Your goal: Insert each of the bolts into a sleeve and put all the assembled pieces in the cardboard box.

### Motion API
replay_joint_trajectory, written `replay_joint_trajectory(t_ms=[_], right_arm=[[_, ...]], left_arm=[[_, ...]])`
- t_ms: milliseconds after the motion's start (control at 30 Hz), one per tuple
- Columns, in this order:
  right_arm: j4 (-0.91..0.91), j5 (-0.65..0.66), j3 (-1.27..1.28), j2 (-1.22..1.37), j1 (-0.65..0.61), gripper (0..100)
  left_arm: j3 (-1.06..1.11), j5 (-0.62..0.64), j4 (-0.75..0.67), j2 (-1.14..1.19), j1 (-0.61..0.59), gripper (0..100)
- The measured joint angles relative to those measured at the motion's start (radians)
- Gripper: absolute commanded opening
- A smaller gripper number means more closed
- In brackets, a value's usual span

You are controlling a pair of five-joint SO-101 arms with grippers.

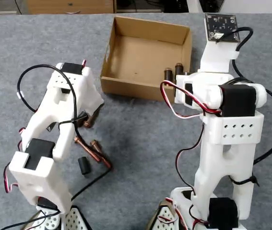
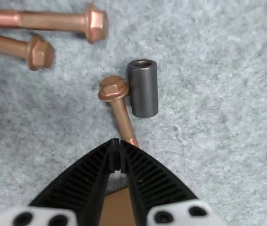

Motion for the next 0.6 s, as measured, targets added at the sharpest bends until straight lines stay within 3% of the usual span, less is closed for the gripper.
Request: replay_joint_trajectory(t_ms=[600], right_arm=[[-0.002, 0.0, 0.02, 0.003, 0.0, 0.2]], left_arm=[[0.04, 0.0, -0.057, -0.023, -0.031, 2]])
